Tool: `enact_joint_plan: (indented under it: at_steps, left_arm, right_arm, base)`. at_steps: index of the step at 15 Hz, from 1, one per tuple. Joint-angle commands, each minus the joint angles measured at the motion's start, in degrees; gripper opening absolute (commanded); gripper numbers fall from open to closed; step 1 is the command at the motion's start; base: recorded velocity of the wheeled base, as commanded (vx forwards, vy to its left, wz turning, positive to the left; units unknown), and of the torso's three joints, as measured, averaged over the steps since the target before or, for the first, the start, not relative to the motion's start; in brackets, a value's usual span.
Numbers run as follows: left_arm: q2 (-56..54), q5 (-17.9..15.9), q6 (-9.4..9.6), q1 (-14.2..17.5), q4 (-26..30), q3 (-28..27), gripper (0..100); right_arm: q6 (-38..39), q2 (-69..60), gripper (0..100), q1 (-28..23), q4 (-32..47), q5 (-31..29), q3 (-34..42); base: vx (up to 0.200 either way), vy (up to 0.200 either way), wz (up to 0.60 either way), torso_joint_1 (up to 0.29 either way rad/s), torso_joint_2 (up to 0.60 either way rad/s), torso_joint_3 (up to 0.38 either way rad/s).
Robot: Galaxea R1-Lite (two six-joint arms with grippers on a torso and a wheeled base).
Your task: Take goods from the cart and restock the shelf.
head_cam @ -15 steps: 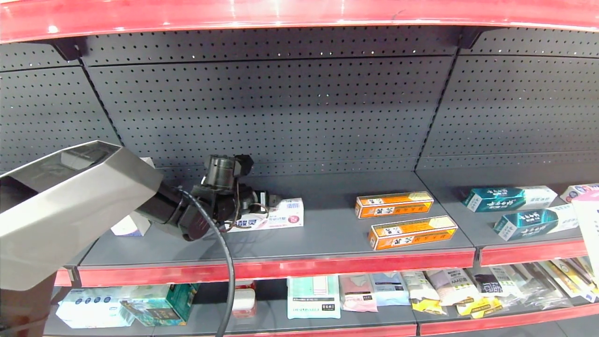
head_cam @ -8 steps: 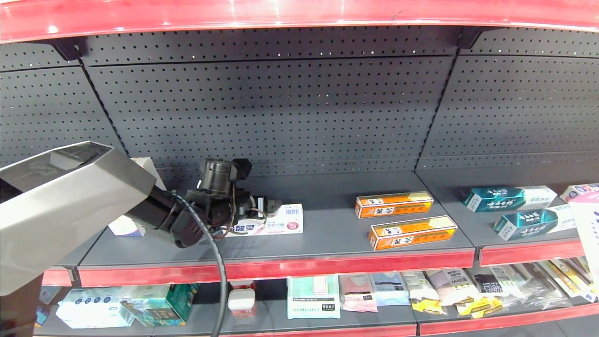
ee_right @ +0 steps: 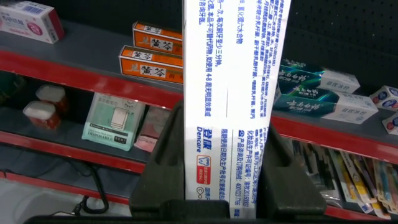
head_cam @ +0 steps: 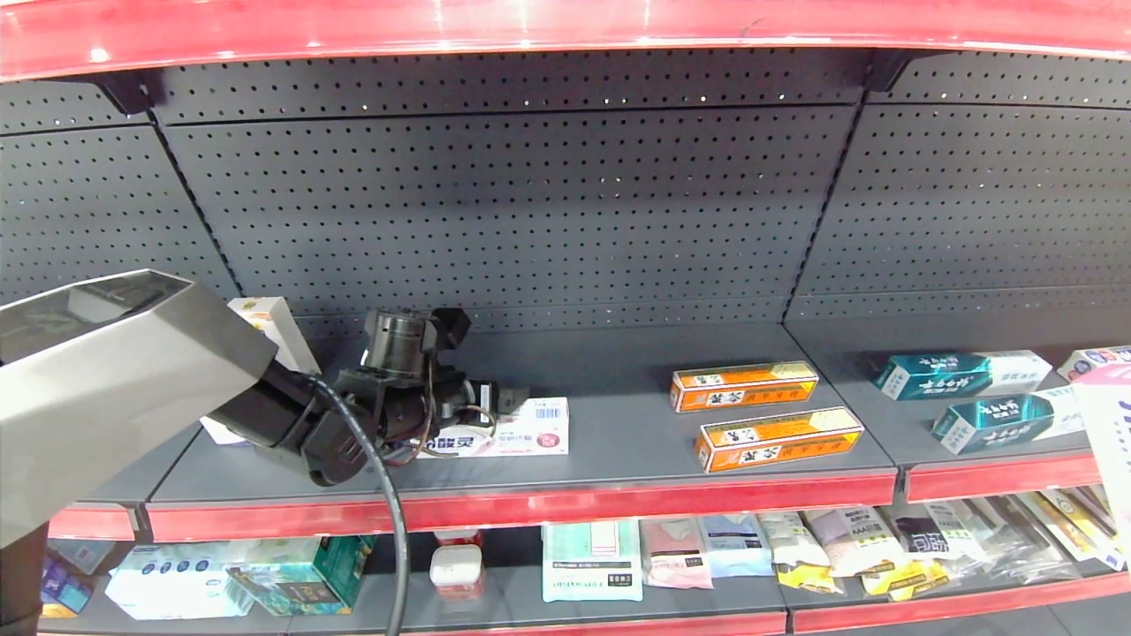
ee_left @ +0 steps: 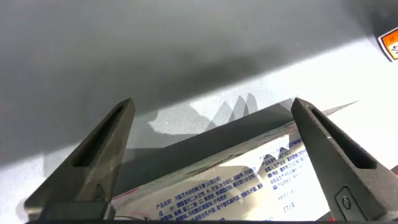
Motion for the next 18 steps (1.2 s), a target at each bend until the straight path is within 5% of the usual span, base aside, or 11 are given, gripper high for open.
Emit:
enact_joint_plan:
  at_steps: [1, 18]
  left_arm:
    - [-0.58, 0.01, -0.08, -0.01, -0.64, 1.60, 100]
    - [-5.68, -0.96, -0.08, -0.10, -0.82, 7.58, 100]
  right_arm:
    - [-0.02, 0.07, 0, 0.03, -0.01, 0.02, -0.01]
    - [0.07, -0.02, 0, 0.03, -0.01, 0.19, 0.17]
  base:
    - [0.000, 0.000, 0.00, 0.000, 0.00, 0.000]
    - [0.000, 0.000, 0.00, 0.000, 0.00, 0.000]
